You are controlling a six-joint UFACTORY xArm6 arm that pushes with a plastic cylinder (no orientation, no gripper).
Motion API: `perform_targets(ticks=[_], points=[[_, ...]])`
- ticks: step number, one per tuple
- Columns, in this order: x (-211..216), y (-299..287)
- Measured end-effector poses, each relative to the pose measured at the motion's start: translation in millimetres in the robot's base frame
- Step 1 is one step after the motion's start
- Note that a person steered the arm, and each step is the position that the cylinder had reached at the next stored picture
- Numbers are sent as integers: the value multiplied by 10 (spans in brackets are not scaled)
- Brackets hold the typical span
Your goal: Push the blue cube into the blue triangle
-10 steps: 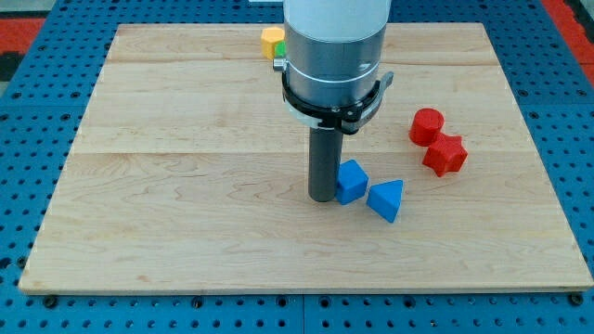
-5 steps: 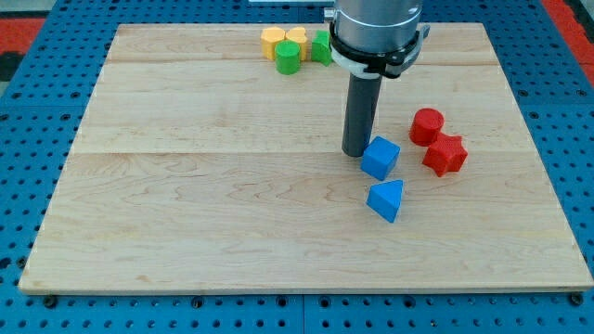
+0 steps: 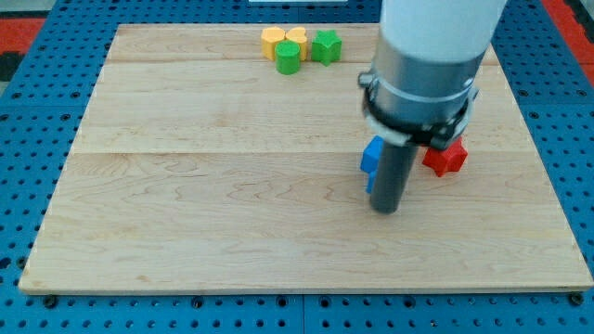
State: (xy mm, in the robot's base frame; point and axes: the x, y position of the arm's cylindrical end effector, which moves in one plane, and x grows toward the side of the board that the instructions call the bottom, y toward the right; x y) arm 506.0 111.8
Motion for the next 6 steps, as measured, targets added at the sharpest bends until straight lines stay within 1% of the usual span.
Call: perform_targets(ticks=[1, 2, 3, 4, 5, 6], points=[[-423, 336], [-362, 337], [-107, 46], [-192, -491], [-611, -247], [-692, -210]])
